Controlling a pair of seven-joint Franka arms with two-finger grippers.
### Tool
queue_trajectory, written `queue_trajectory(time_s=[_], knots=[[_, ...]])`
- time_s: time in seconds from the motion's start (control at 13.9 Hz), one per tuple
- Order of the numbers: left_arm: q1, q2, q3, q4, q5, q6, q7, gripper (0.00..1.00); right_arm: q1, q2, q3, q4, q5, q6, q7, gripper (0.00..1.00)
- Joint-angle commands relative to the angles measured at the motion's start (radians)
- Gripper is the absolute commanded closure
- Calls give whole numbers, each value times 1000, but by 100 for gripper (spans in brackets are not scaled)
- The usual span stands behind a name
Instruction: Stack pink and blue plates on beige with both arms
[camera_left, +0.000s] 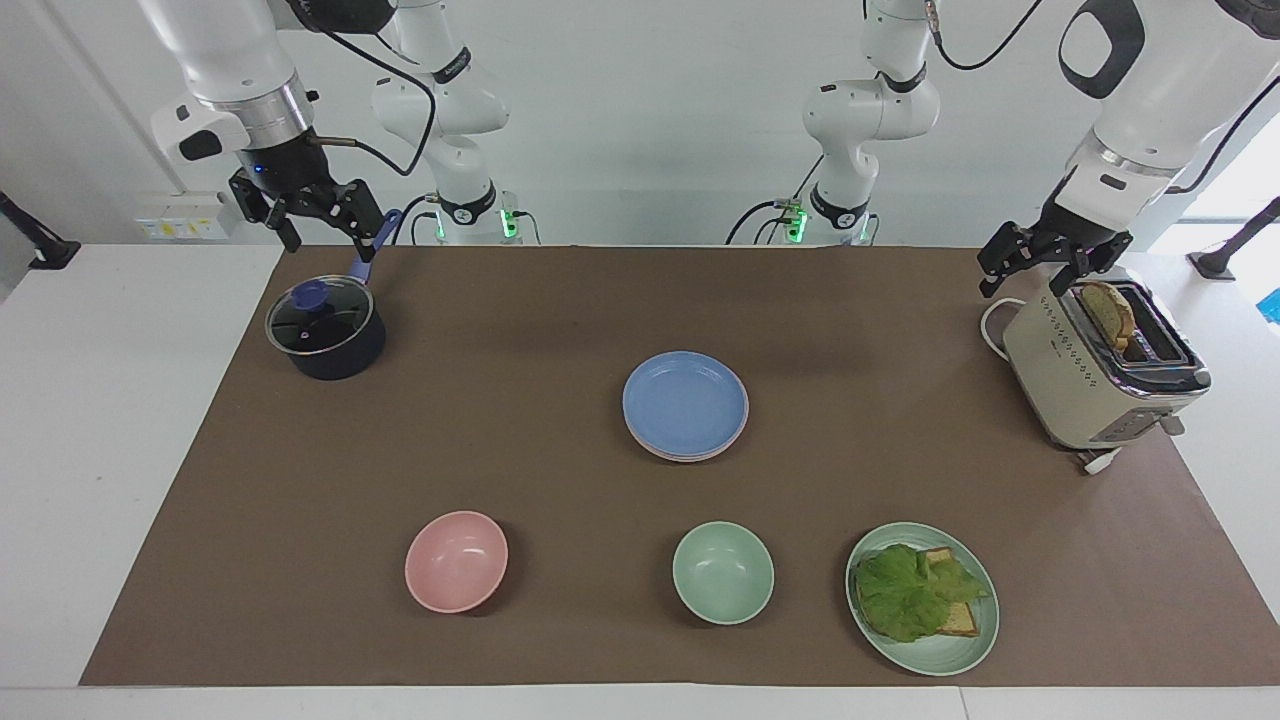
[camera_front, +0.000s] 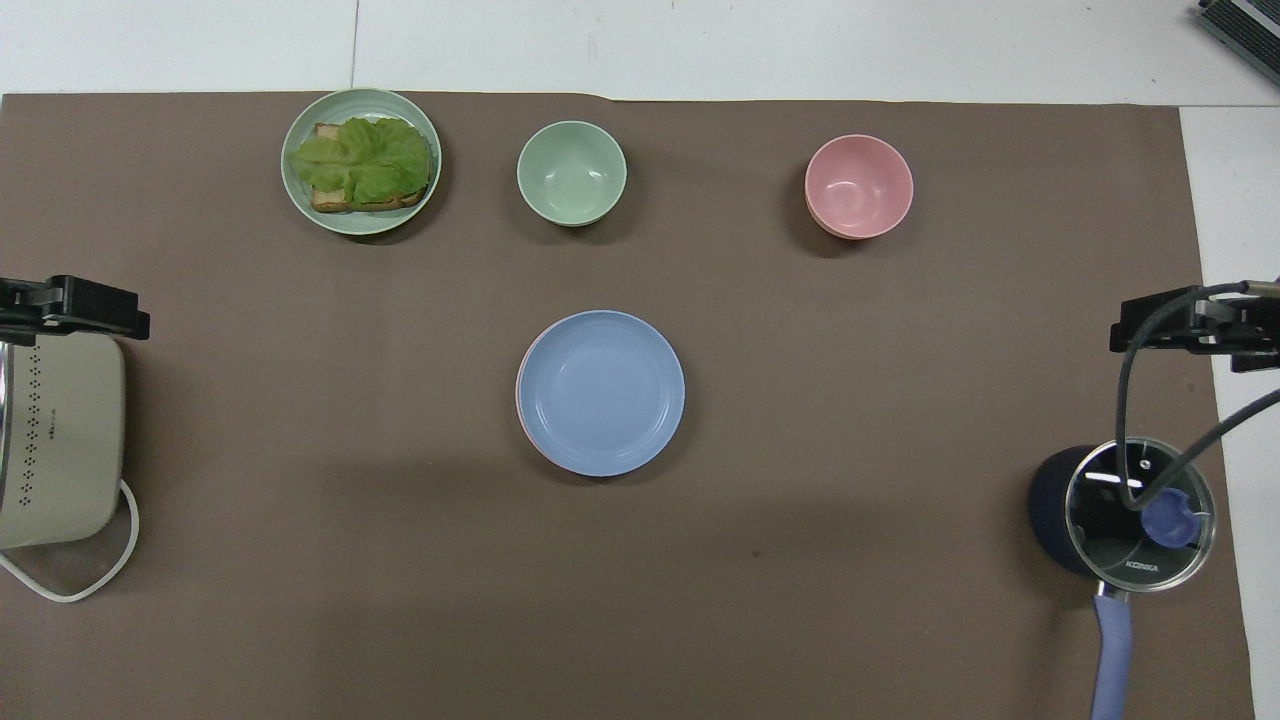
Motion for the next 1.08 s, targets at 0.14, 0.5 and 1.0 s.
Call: queue_trajectory(time_s=[0.14, 0.5, 1.0], knots=[[2, -5, -2, 1, 19, -11, 5, 0, 6, -10, 8, 17, 2, -6, -25, 0], [2, -5, -2, 1, 19, -13, 5, 0, -5, -27, -4, -32, 14, -8, -90, 0], [2, -5, -2, -1, 19, -11, 5, 0, -14, -29, -5, -38, 14, -14, -117, 0]])
